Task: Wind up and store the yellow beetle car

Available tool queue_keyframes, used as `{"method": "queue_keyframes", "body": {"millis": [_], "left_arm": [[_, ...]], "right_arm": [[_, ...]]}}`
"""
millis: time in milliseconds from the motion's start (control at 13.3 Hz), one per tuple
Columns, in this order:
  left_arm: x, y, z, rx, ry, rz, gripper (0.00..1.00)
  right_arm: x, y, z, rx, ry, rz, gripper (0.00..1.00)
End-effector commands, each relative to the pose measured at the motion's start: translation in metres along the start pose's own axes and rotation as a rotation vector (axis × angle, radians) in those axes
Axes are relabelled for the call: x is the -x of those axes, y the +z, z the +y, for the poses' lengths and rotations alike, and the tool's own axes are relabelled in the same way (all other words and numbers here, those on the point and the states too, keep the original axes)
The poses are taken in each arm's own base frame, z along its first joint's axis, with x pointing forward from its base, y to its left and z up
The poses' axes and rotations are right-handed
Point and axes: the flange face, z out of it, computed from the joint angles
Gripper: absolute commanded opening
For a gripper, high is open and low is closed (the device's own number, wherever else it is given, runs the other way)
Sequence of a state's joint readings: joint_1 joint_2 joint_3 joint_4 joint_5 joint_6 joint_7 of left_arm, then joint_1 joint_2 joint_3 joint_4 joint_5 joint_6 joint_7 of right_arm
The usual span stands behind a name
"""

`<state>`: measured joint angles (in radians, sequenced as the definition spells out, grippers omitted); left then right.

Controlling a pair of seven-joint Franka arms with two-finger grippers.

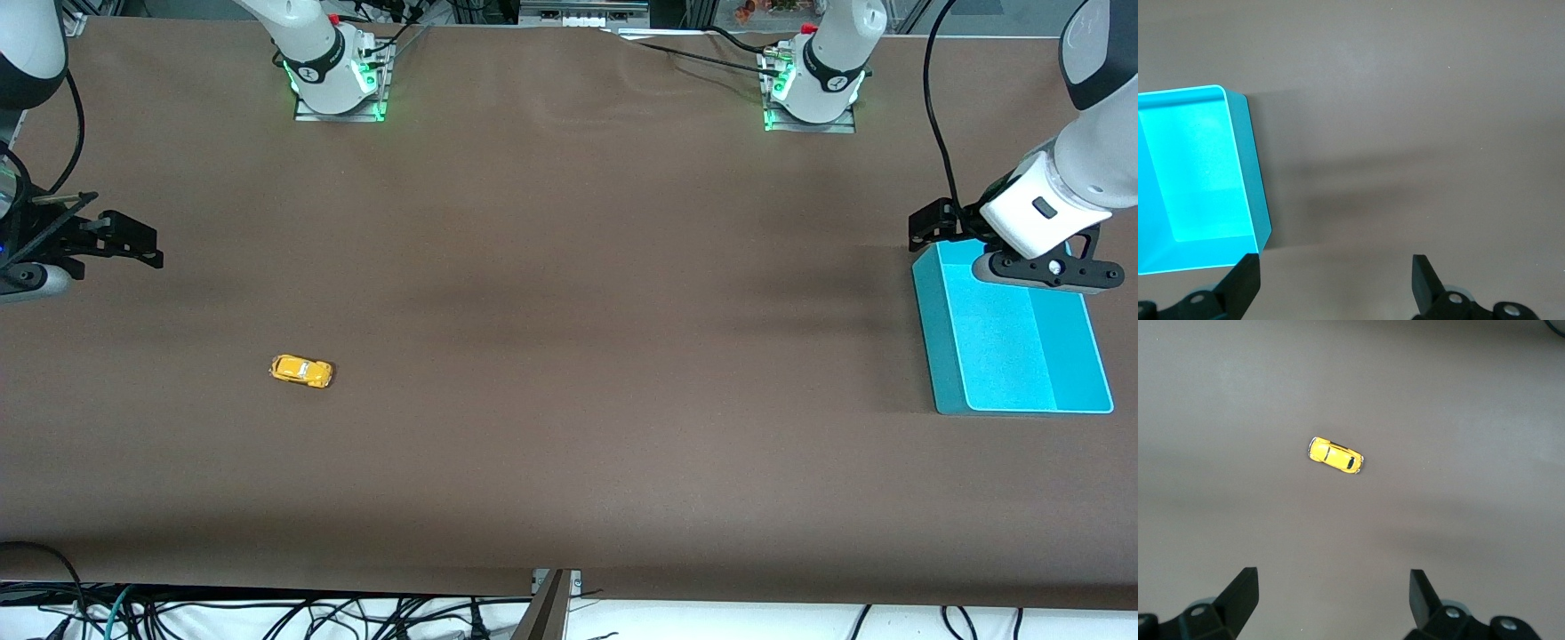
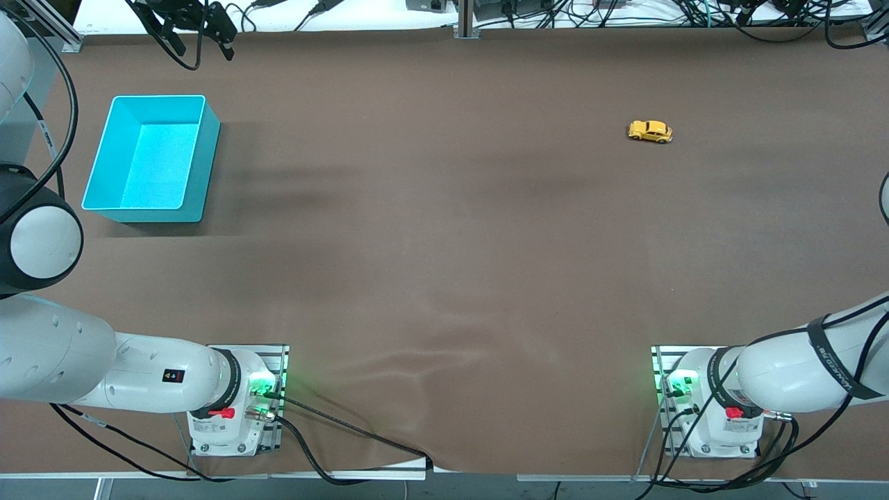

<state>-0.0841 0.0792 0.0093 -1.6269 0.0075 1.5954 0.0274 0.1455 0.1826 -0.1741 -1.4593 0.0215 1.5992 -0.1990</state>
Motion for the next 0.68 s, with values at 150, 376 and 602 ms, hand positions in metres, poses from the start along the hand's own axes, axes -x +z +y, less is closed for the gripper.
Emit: {"method": "queue_keyframes", "body": {"millis": [150, 376, 602], "left_arm": [[-0.0024, -0.0040, -0.0013, 0.011, 0.005, -0.005, 1.00], [-0.0023, -0.0040, -0.0022, 0.011, 0.004, -0.005, 1.00], [-0.0029, -0.0033, -0.0023, 0.009, 0.004, -0.006, 1.00]], "right_arm": [[0.0025, -0.0014, 0.0077, -0.006, 0.028, 0.008, 1.00], [-0.0008, -0.0004, 0.0099, -0.001, 0.023, 0.015, 1.00], [-0.0011, 0.0005, 0.0094, 0.002, 0.021, 0.008, 1.00]]}}
